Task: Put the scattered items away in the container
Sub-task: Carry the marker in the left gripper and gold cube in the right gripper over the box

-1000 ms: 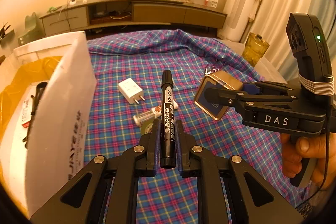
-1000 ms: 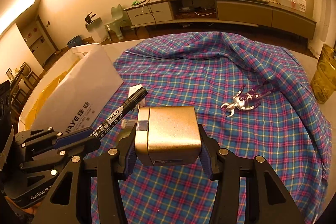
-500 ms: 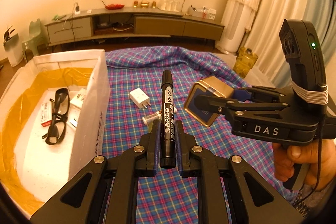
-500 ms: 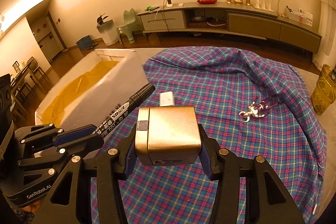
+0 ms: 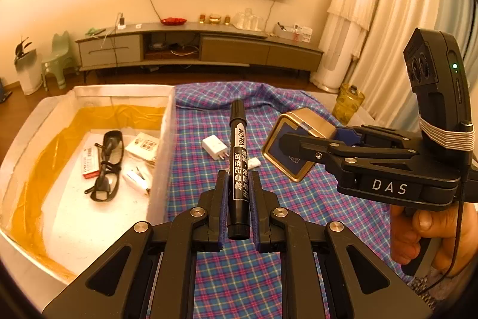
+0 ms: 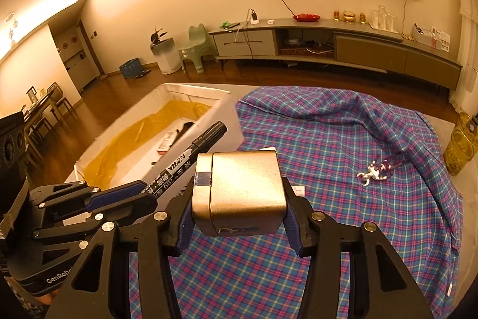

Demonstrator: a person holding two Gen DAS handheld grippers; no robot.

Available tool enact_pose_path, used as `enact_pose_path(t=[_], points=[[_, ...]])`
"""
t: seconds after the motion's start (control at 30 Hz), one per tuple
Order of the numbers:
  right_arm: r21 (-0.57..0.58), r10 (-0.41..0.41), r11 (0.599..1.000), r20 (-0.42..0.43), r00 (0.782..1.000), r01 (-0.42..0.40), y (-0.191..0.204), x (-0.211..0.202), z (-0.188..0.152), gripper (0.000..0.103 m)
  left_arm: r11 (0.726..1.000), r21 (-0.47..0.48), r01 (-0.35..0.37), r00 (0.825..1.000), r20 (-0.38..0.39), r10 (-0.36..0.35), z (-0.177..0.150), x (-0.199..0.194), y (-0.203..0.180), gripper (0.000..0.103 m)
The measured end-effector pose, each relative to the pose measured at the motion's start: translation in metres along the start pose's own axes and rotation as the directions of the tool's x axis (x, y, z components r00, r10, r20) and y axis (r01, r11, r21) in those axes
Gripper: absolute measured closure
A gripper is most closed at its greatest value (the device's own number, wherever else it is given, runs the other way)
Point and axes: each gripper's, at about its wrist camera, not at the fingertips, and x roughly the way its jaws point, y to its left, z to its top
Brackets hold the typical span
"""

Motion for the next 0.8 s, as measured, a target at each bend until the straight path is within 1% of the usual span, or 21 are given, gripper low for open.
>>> enact_pose_path(t=[0.47, 0.8], points=[[-0.021, 0.005, 1.0, 0.044, 0.999, -0.004, 0.038, -0.017, 0.006, 0.051, 1.0, -0.019, 0.01, 0.999, 0.054, -0.008, -0.002, -0.04, 0.017, 0.09], [-0.066, 0.04, 0.997, 0.072, 0.997, -0.035, 0.078, -0.022, 0.015, 0.051, 0.998, -0.052, -0.018, 0.996, 0.091, 0.023, -0.005, -0.069, 0.042, 0.09]])
